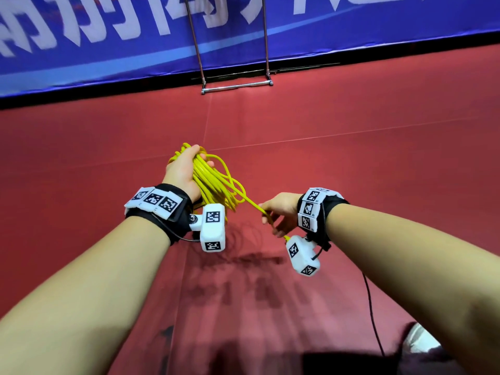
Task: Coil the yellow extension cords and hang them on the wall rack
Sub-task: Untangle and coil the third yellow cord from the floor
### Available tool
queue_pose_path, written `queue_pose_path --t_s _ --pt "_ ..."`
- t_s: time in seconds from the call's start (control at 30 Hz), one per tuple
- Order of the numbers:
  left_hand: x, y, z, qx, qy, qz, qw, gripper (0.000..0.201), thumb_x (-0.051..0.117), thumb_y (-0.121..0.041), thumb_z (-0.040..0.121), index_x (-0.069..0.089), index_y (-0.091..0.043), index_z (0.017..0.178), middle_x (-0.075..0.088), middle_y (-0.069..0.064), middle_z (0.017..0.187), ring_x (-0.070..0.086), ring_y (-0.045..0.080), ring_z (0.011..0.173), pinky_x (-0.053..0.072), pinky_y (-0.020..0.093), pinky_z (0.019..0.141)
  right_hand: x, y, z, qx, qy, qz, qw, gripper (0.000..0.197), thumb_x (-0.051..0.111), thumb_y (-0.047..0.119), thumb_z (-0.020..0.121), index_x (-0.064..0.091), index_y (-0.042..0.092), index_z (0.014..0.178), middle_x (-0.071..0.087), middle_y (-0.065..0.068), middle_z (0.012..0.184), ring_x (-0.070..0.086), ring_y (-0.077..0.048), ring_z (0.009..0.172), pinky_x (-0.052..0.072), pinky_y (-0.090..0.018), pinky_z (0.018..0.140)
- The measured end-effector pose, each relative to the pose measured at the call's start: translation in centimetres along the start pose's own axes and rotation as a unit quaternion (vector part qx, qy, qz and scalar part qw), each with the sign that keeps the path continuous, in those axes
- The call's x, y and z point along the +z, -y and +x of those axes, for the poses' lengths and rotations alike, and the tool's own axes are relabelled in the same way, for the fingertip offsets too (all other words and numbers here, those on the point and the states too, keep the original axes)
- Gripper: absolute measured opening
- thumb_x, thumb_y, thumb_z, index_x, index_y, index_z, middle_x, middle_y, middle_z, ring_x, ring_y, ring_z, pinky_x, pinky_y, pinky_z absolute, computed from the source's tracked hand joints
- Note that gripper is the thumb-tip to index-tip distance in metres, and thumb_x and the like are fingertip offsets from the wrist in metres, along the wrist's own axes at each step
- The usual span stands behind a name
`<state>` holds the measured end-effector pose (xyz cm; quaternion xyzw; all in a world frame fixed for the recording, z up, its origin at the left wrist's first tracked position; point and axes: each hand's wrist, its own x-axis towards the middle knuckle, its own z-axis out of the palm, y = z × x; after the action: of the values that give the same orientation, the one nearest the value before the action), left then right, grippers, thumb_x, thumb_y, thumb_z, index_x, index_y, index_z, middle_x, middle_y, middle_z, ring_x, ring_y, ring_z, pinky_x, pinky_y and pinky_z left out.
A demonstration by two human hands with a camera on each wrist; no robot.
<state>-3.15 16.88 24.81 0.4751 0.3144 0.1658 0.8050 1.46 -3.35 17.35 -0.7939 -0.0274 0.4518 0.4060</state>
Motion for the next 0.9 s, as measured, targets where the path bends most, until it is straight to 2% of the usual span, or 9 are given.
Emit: queue_pose_path --t_s 0.1,0.23,0.33,0.43,0.53,0.6,0.67,0.8,0.9 --pt "0.8 -0.2 -1.0 -0.007 0.025 0.019 0.999 0.02 0.064 -0.021 0.09 0.057 -0.014 0.073 0.054 -0.002 0.058 0.054 0.014 0.044 0.049 0.026 0.048 0.0 -0.1 -0.1 0.018 0.006 0.081 0.997 0.009 0.064 0.009 0.091 0.058 0.003 0.088 0.051 -0.014 0.089 0.058 -0.031 0.065 0.055 -0.038 0.086" --pt "1.5 -0.9 -1.4 -0.033 0.076 0.01 0.997 0.016 0.06 -0.02 0.088 0.054 -0.019 0.073 0.047 -0.005 0.059 0.044 0.013 0.043 0.042 0.021 0.047 -0.9 -0.6 0.0 0.025 0.024 0.253 0.967 0.008 0.058 -0.013 0.087 0.054 -0.011 0.094 0.056 -0.026 0.113 0.071 -0.036 0.089 0.057 -0.033 0.05" --pt "2.1 -1.1 -2.0 -0.036 0.109 0.034 0.993 0.015 0.06 -0.017 0.087 0.052 -0.02 0.075 0.045 -0.004 0.055 0.041 0.012 0.041 0.039 0.02 0.047 -1.9 -0.5 0.6 0.045 0.019 0.31 0.949 0.017 0.052 -0.014 0.087 0.048 -0.006 0.103 0.061 -0.025 0.11 0.071 -0.03 0.056 0.049 -0.026 0.036" --pt "2.9 -1.4 -3.0 -0.049 0.147 0.069 0.986 0.02 0.057 -0.016 0.091 0.049 -0.021 0.073 0.042 -0.005 0.051 0.038 0.011 0.039 0.034 0.019 0.046 -2.9 -0.4 1.4 0.031 -0.036 0.347 0.937 0.011 0.048 -0.012 0.088 0.051 -0.002 0.086 0.06 -0.015 0.069 0.062 -0.023 0.041 0.05 -0.026 0.039" --pt "3.2 -1.7 -3.7 -0.08 0.174 0.094 0.977 0.026 0.052 -0.017 0.092 0.043 -0.022 0.068 0.039 -0.006 0.051 0.035 0.01 0.04 0.033 0.018 0.047 -4.0 -0.7 2.3 0.025 -0.102 0.352 0.93 0.024 0.05 0.013 0.097 0.052 0.012 0.073 0.047 -0.003 0.054 0.046 -0.016 0.034 0.042 -0.021 0.035" --pt "3.1 -1.7 -3.9 -0.1 0.182 0.096 0.973 0.027 0.05 -0.017 0.092 0.042 -0.02 0.067 0.038 -0.006 0.05 0.035 0.01 0.039 0.035 0.017 0.046 -4.6 -1.0 2.7 0.03 -0.129 0.34 0.931 0.018 0.05 0.024 0.099 0.056 0.016 0.083 0.049 -0.003 0.058 0.044 -0.018 0.037 0.038 -0.02 0.034" --pt "3.0 -1.5 -3.9 -0.113 0.181 0.093 0.973 0.026 0.049 -0.015 0.091 0.041 -0.02 0.067 0.038 -0.006 0.049 0.035 0.01 0.038 0.036 0.017 0.045 -5.0 -1.4 2.6 0.035 -0.146 0.342 0.927 0.012 0.048 0.023 0.099 0.056 0.015 0.094 0.056 -0.006 0.066 0.049 -0.02 0.043 0.041 -0.023 0.036" --pt "2.6 -1.2 -3.7 -0.11 0.169 0.124 0.972 0.026 0.05 -0.014 0.09 0.04 -0.021 0.067 0.038 -0.006 0.049 0.034 0.011 0.039 0.033 0.018 0.047 -5.8 -1.6 1.4 -0.012 -0.13 0.376 0.917 0.022 0.039 0.0 0.097 0.06 0.006 0.099 0.072 -0.011 0.091 0.062 -0.02 0.062 0.051 -0.026 0.053" --pt "2.3 -1.0 -3.5 -0.096 0.158 0.168 0.968 0.025 0.052 -0.013 0.089 0.042 -0.021 0.067 0.039 -0.005 0.049 0.035 0.012 0.039 0.028 0.021 0.049 -6.7 -1.2 1.3 -0.091 -0.19 0.41 0.887 0.025 0.041 -0.015 0.087 0.06 0.0 0.095 0.065 -0.012 0.085 0.059 -0.019 0.06 0.05 -0.03 0.057"
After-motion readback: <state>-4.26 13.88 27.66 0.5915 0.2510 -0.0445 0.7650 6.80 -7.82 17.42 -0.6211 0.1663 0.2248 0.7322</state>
